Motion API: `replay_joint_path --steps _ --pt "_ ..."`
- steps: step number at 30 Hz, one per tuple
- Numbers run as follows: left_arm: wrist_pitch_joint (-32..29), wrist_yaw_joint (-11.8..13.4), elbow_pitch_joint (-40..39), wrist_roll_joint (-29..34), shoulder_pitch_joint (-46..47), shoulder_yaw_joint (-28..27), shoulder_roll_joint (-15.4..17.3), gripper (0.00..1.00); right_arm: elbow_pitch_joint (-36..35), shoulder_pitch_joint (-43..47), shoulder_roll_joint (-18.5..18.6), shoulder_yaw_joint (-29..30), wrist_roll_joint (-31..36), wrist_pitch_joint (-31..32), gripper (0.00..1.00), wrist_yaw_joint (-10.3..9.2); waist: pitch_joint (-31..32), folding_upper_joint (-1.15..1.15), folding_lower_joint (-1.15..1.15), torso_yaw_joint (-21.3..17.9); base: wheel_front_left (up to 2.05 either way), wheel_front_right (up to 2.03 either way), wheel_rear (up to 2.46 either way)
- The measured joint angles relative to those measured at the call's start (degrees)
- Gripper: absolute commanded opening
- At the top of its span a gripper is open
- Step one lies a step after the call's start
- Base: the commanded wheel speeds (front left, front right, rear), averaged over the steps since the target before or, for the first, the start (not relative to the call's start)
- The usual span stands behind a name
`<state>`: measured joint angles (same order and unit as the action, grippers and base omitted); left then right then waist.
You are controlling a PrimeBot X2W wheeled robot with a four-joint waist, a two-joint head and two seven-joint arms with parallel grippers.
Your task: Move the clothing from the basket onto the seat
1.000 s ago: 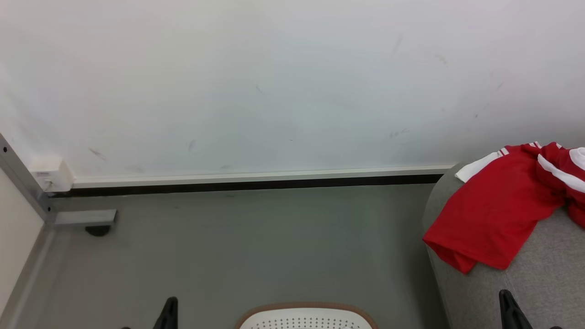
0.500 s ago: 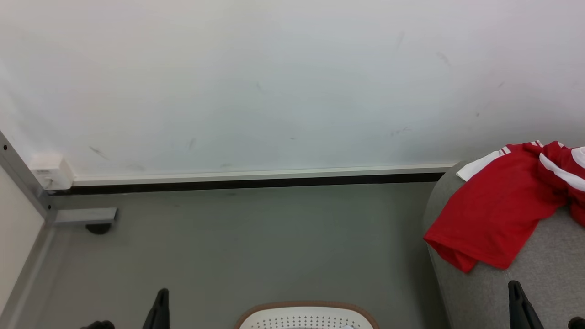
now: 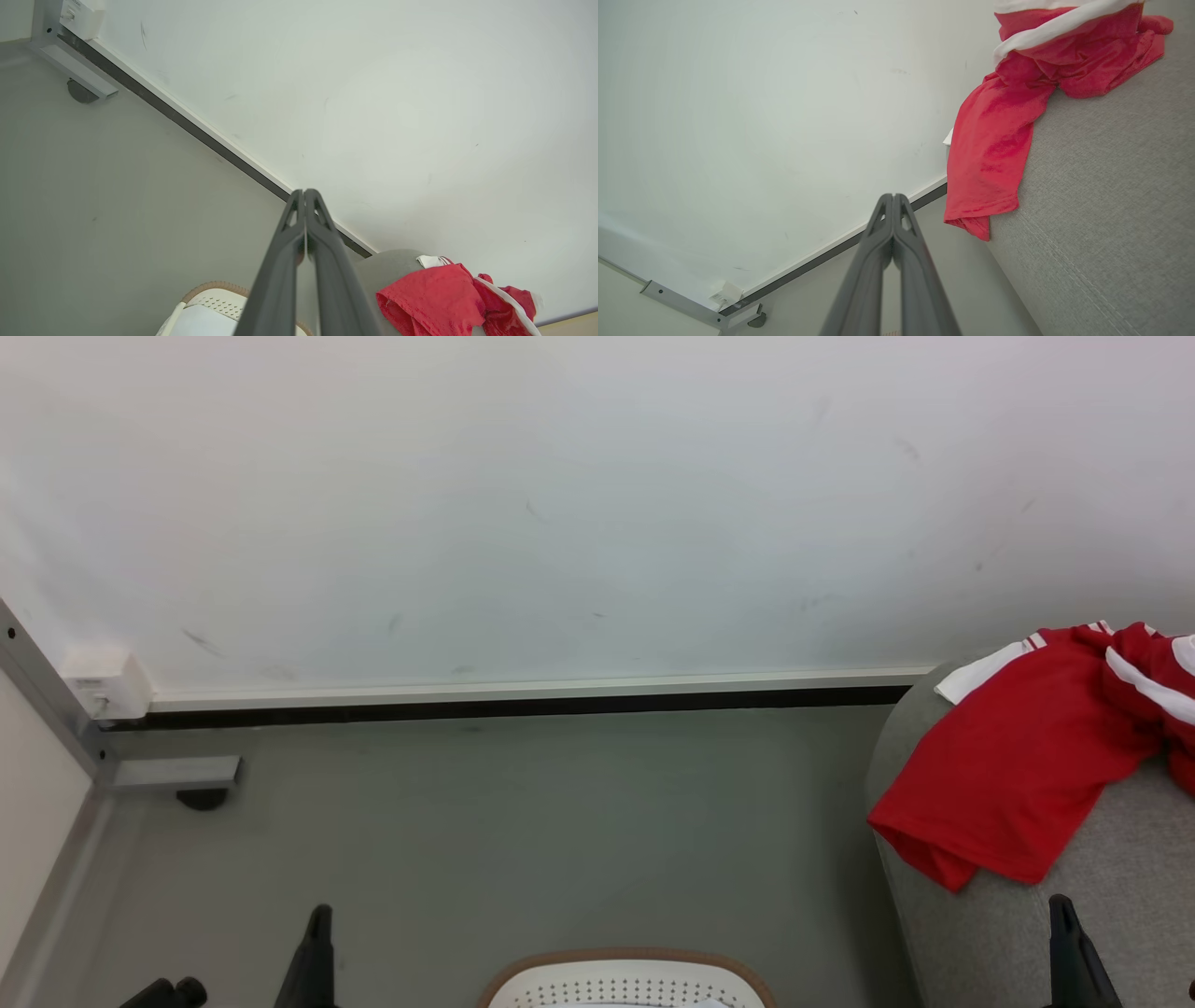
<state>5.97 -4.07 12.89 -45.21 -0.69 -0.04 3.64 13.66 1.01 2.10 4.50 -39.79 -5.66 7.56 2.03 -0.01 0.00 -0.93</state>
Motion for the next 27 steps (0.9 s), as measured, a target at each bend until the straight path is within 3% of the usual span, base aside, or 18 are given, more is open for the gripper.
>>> replay_joint_path --steps 27 --pt "-4.9 0.1 -0.8 -18.1 2.6 -2.6 -0.4 0.0 0.5 -3.3 0.2 0.8 -20.5 4.6 0.0 0.0 -0.6 0.0 0.0 0.3 0.0 0.0 0.0"
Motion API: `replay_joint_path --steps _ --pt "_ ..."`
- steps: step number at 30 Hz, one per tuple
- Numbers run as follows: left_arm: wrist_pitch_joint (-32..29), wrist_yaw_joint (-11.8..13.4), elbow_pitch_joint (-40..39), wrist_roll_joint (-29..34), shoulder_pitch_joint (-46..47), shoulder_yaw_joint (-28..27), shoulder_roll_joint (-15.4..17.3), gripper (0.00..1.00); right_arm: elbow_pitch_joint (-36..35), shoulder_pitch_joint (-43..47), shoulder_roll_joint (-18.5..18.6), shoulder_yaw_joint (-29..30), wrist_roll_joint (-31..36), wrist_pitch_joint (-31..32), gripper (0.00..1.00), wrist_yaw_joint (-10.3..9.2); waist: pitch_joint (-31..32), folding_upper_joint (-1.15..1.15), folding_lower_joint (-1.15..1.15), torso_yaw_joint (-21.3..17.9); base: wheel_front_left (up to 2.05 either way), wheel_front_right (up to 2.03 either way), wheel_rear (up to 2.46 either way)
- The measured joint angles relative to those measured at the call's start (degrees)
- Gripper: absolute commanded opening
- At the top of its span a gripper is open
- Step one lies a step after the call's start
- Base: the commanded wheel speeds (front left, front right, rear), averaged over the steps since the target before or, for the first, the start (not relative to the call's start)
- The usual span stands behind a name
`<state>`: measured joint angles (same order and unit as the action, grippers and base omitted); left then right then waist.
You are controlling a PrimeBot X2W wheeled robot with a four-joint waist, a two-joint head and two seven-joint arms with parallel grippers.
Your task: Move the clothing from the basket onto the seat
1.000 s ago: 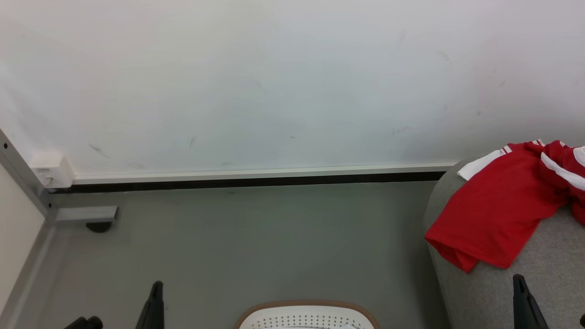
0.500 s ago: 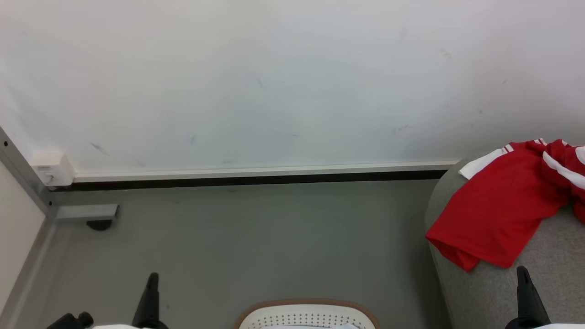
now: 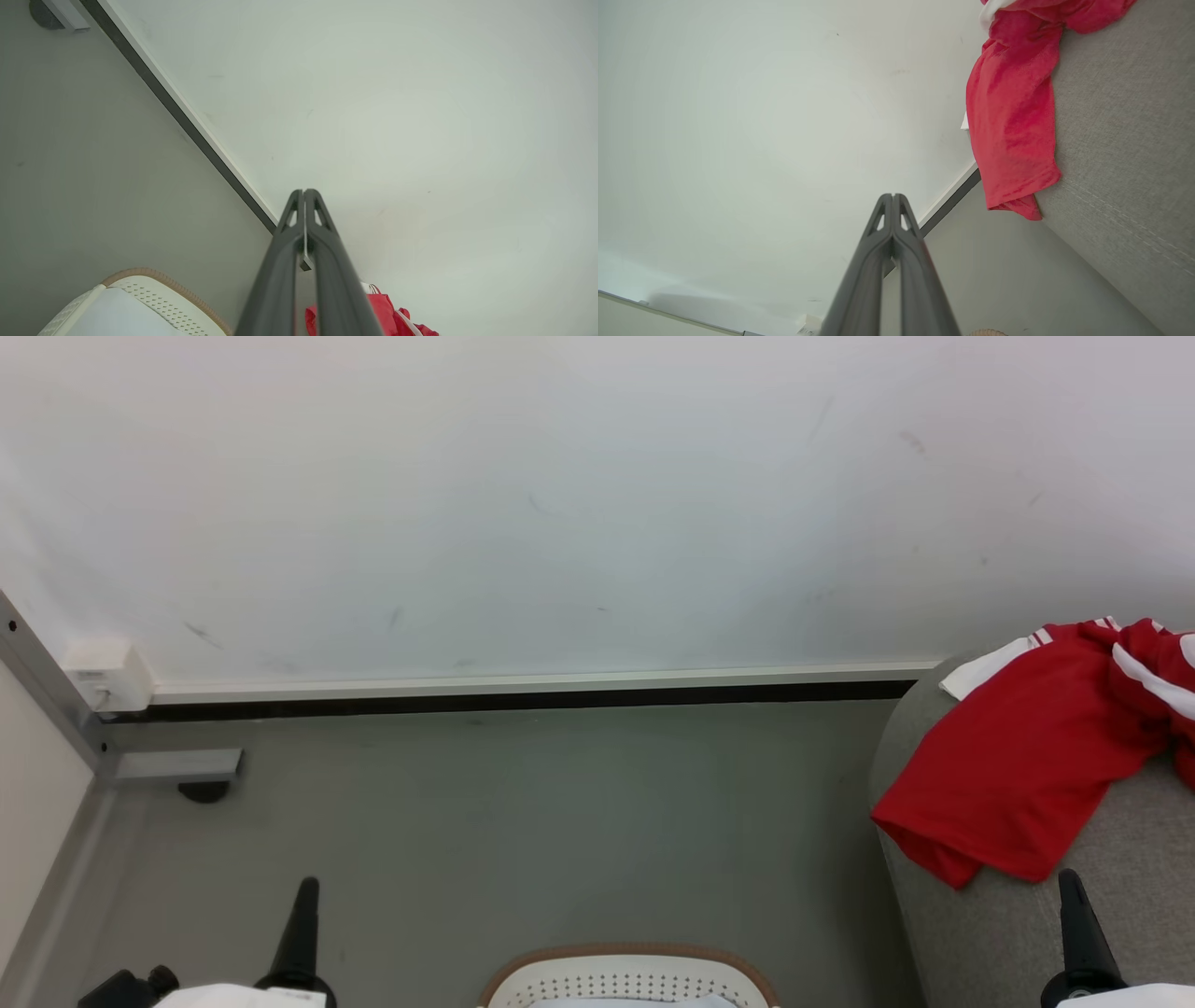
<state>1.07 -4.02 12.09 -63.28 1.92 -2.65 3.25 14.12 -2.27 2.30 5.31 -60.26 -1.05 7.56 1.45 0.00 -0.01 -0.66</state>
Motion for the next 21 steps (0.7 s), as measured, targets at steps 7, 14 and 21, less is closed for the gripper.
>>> replay_joint_path --steps 7,14,21 --pt "-1.1 0.0 -0.2 -4.1 0.4 -0.5 -0.1 0.0 0.1 -0.7 0.1 0.1 -4.5 1.1 0.0 0.0 -0.1 0.0 0.0 0.1 0.0 0.0 0.0" --pt "-2.1 0.0 -0.5 -7.9 1.1 -1.0 -0.2 0.0 0.2 -1.2 0.2 0.3 -8.5 2.1 0.0 0.0 -0.3 0.0 0.0 0.1 0.0 0.0 0.0" --pt "-3.0 0.0 -0.6 -11.4 1.5 -1.5 -0.2 0.0 0.3 -1.9 0.3 0.3 -12.4 3.0 0.0 0.0 -0.4 0.0 0.0 0.2 0.0 0.0 0.0"
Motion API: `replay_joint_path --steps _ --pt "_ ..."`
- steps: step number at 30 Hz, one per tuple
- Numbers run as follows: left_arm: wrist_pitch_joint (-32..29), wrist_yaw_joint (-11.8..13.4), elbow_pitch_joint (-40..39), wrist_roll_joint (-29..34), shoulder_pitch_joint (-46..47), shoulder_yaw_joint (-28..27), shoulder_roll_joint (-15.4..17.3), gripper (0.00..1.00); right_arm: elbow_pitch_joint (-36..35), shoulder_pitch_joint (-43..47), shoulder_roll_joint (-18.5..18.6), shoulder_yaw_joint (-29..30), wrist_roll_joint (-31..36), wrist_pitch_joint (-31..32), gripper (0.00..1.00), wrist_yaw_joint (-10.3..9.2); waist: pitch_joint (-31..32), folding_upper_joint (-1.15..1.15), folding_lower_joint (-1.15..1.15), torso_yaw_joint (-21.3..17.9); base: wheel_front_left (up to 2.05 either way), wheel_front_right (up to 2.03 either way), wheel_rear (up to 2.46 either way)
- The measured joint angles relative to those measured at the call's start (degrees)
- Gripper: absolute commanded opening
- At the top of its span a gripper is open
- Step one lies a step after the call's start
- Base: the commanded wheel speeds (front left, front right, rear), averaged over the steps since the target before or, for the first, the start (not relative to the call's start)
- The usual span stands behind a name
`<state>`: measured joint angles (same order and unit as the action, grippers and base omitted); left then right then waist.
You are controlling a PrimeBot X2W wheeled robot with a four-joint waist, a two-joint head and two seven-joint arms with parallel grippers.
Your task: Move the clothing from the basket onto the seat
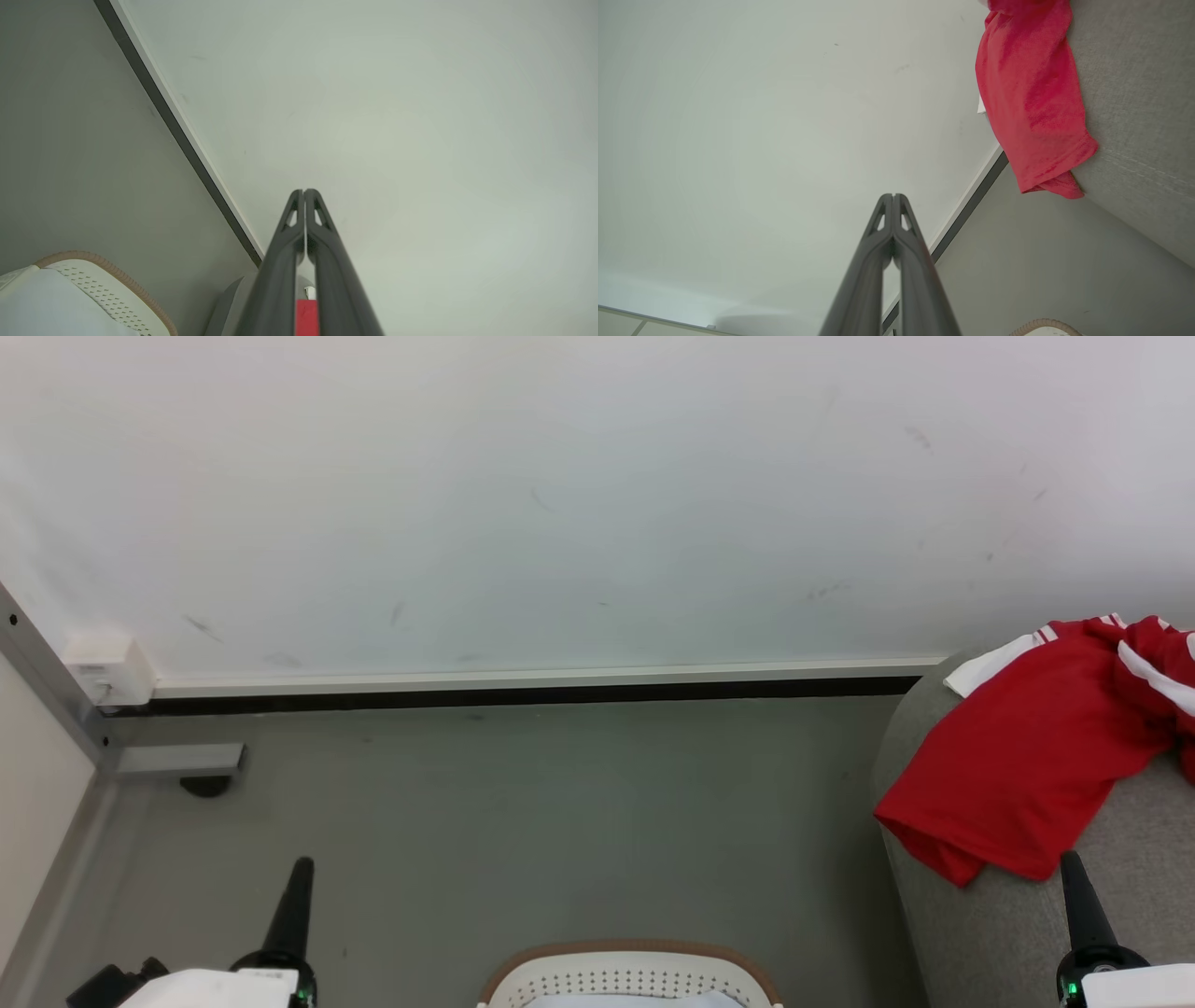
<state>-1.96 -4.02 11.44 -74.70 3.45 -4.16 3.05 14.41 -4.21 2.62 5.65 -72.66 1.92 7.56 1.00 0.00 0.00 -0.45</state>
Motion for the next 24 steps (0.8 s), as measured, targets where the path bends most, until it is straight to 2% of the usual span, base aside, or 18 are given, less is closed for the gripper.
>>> replay_joint_path --steps 24 --pt "-2.8 0.0 -0.5 -10.6 1.4 -1.5 -0.2 0.0 0.2 -1.6 0.5 0.2 -12.5 2.6 0.0 0.0 -0.5 0.0 0.0 0.2 0.0 0.0 0.0"
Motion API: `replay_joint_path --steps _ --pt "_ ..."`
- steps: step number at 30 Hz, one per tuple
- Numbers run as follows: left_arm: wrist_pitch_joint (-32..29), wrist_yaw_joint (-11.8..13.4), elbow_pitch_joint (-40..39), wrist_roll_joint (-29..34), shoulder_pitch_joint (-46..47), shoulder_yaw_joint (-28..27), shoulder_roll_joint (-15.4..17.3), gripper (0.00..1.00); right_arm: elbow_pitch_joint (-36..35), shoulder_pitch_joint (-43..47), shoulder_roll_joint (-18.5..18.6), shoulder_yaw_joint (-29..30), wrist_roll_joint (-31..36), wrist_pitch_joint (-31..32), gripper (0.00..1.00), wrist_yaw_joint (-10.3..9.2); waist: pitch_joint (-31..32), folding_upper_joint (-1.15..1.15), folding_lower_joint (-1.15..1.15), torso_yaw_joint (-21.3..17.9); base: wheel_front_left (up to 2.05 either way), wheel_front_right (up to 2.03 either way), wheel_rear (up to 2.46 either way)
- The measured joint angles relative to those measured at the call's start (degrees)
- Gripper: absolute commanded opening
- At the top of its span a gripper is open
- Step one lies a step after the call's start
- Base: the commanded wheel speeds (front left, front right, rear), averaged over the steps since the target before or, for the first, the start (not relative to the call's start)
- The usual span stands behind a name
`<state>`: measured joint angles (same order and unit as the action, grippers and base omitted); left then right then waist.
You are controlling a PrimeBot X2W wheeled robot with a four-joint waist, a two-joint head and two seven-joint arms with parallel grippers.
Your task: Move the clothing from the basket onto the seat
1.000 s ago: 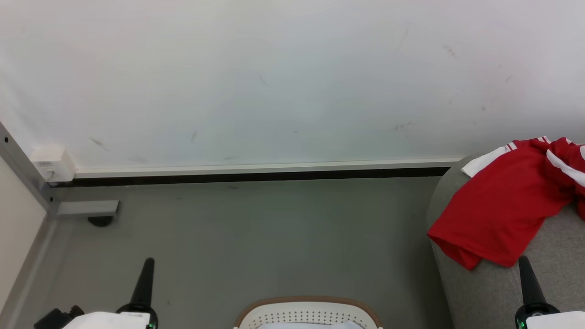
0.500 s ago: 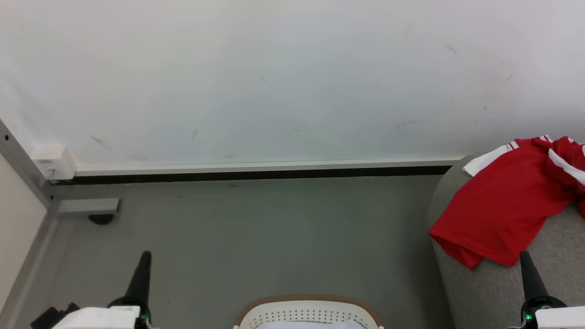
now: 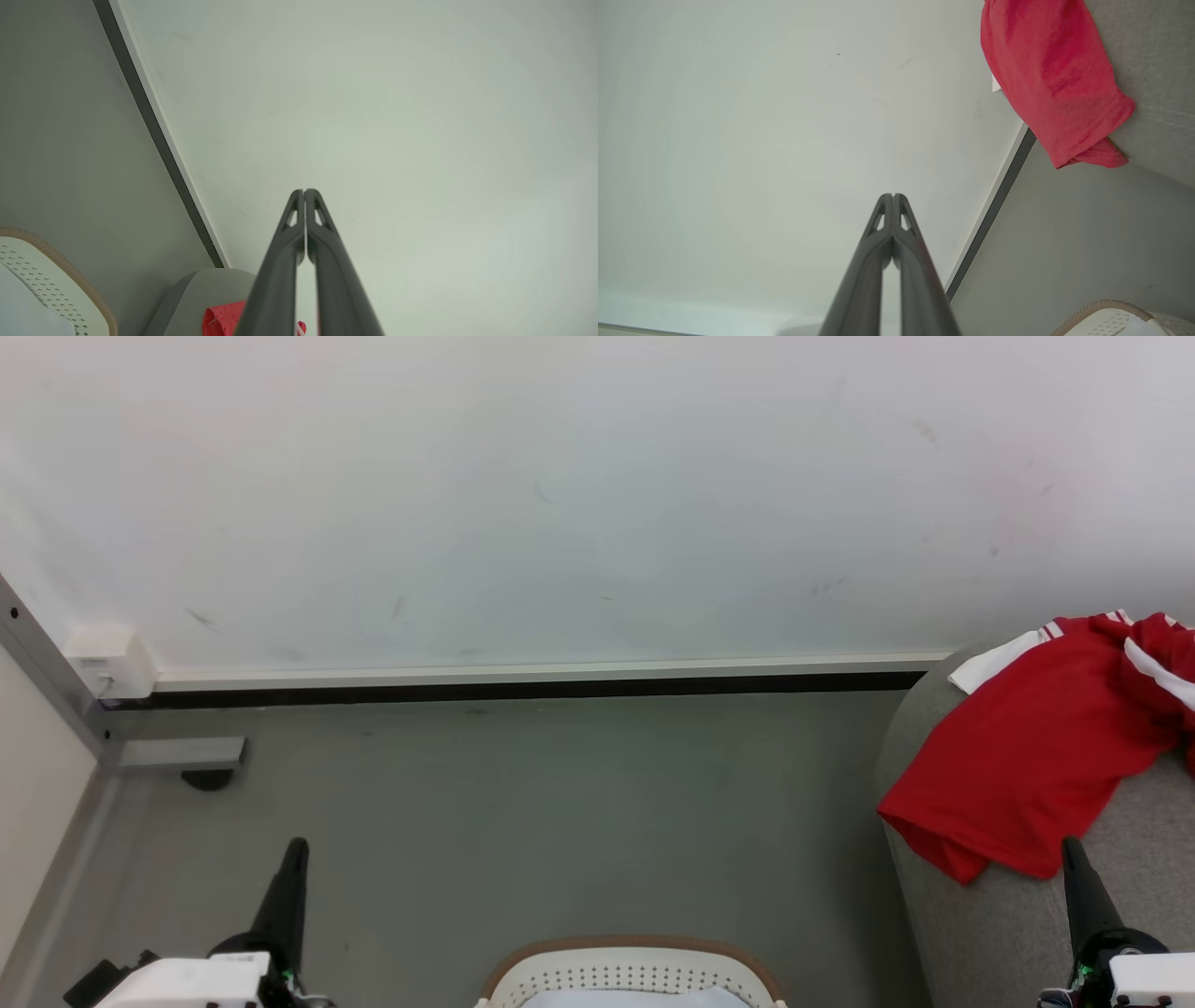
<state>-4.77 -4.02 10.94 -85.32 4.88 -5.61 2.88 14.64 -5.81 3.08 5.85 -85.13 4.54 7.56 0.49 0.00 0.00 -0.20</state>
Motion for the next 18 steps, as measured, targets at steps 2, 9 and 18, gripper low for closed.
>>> replay_joint_path --steps 2,9,18 --pt "-0.3 0.0 0.0 -1.1 0.1 -0.1 0.0 0.0 0.0 -0.1 0.0 0.0 -0.9 0.1 0.0 0.0 0.0 0.0 0.0 0.0 0.0 0.0 0.0" --pt "-0.9 0.0 -0.2 -3.5 0.6 -0.6 0.0 0.0 0.1 -0.8 0.1 0.0 -4.1 0.7 0.0 0.0 -0.2 0.0 0.0 0.1 0.0 0.0 0.0" --pt "-1.7 0.0 -0.3 -6.7 1.0 -1.0 -0.1 0.0 0.2 -1.1 0.2 0.1 -7.8 1.5 0.0 0.0 -0.4 0.0 0.0 0.2 0.0 0.0 0.0"
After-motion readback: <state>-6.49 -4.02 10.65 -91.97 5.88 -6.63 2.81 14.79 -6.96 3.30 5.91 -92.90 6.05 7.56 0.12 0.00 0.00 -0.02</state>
